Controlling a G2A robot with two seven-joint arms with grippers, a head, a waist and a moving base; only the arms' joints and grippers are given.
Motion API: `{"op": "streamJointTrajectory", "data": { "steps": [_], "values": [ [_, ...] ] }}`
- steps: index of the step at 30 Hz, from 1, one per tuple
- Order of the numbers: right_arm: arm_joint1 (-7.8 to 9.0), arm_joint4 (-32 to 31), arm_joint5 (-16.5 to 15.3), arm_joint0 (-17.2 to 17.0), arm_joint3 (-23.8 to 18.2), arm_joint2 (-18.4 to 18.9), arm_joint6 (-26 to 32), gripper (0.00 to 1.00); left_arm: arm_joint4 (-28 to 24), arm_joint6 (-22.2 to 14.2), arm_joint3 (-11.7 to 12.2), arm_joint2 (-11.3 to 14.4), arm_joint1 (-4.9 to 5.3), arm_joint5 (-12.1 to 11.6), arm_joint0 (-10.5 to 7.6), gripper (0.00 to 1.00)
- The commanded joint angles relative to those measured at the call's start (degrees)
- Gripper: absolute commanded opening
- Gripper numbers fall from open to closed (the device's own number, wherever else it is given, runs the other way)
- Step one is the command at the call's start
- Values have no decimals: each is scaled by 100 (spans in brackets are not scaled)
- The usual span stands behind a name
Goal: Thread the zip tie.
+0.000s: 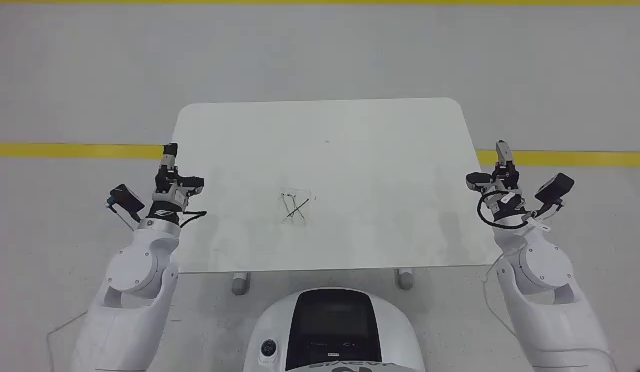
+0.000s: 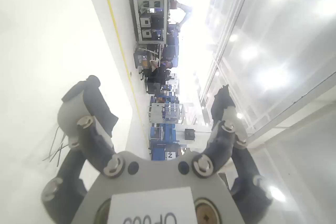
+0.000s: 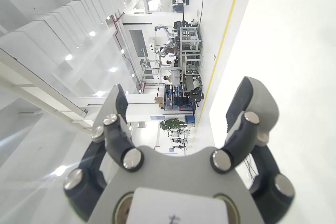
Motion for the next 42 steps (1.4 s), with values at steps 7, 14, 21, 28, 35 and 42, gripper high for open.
{"op": "streamJointTrajectory", "data": {
  "steps": [7,14,21,28,35,42],
  "values": [
    [0,0,0,0,0,0,0,100,613,-1166,-465,177,59,-44,-49,100],
    [0,0,0,0,0,0,0,100,613,-1166,-465,177,59,-44,-49,100],
    [0,0,0,0,0,0,0,100,1216,-1968,-684,376,112,138,-494,100],
    [0,0,0,0,0,0,0,100,2255,-2948,-654,741,200,1307,-1119,100],
    [0,0,0,0,0,0,0,100,2255,-2948,-654,741,200,1307,-1119,100],
    [0,0,0,0,0,0,0,100,2729,-3848,-605,1252,232,1653,-1501,100]
  ]
}}
